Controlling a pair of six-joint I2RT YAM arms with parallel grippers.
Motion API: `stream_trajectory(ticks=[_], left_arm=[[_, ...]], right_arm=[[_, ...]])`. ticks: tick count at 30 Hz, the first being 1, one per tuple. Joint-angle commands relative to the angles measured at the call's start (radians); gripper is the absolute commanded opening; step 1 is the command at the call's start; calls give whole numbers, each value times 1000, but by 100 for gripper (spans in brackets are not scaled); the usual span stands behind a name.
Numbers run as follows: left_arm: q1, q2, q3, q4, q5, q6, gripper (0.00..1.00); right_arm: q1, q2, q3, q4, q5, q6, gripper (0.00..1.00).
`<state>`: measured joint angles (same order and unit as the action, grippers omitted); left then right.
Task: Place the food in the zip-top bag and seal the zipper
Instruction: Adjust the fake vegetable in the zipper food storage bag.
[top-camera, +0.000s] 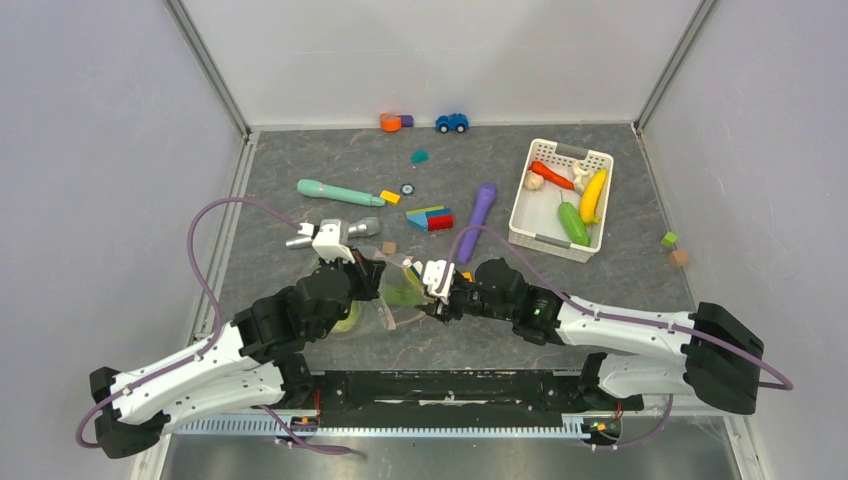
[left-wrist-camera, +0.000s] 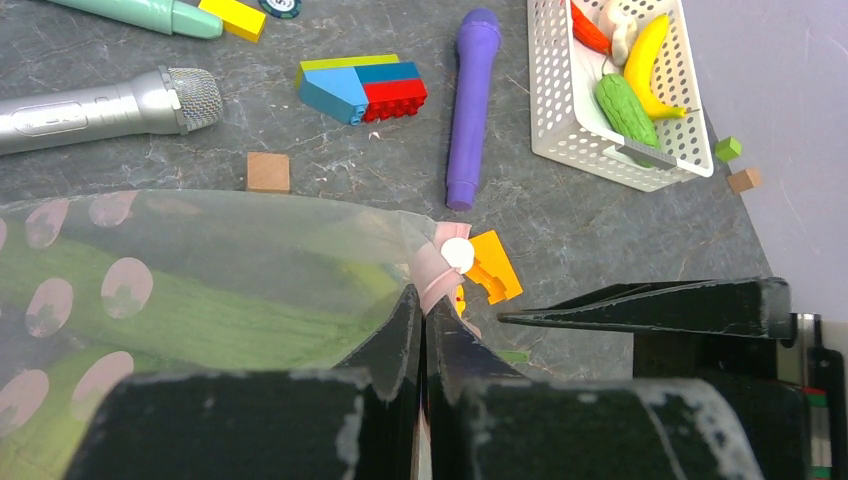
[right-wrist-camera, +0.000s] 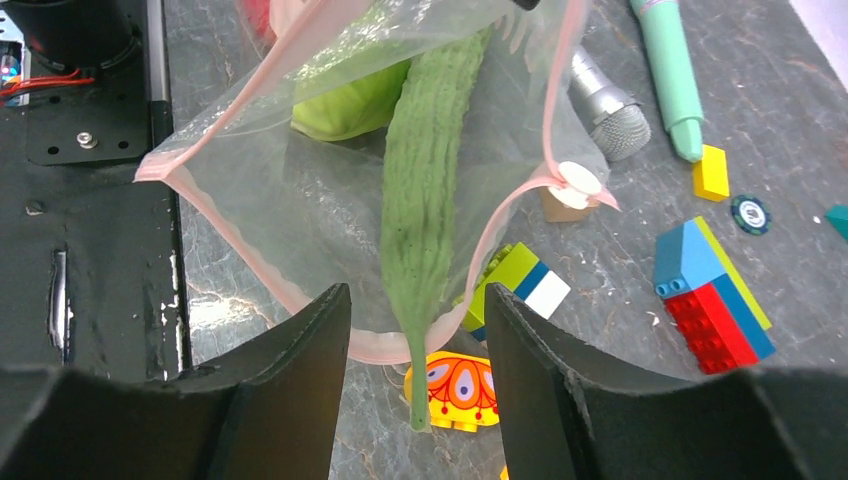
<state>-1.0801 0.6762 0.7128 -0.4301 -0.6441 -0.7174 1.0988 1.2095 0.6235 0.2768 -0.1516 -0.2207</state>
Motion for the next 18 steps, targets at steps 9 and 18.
stream_trajectory(ticks=[9,18], left_arm=[[-3,-3,3,39,23,-5,2],[-2,-5,12,34,45,3,2]], right_arm=[[32,77,89,-13,8,-78,48],[36,153,105,-26,33,-112,48]])
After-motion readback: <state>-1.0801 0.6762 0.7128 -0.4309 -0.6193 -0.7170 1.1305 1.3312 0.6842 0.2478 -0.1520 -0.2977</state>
